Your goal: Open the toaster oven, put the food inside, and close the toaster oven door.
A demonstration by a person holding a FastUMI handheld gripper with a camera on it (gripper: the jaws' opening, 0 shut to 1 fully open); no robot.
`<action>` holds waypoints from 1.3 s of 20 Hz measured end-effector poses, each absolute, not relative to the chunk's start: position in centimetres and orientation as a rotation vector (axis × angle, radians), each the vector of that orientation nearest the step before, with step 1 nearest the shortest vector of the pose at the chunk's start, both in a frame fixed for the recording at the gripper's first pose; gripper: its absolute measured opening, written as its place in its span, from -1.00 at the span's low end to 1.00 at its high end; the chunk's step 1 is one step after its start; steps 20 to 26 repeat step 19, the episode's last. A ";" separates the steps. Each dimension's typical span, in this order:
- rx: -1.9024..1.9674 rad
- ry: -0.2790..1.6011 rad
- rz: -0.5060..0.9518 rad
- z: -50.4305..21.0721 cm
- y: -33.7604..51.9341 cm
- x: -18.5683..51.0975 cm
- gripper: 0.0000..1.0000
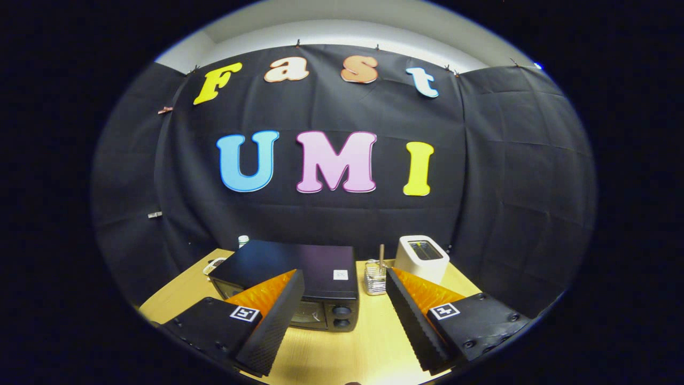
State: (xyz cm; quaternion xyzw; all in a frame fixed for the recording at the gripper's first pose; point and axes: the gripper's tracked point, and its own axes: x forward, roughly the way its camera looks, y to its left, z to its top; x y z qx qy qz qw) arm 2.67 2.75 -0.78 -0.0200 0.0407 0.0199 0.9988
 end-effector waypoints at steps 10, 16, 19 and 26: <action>-0.003 -0.013 -0.013 2.3 -1.7 -0.3 0.98; -0.023 -0.031 0.018 2.8 -0.4 0.1 0.98; -0.020 -0.033 0.038 3.2 0.3 -0.1 0.98; -0.020 -0.033 0.038 3.2 0.3 -0.1 0.98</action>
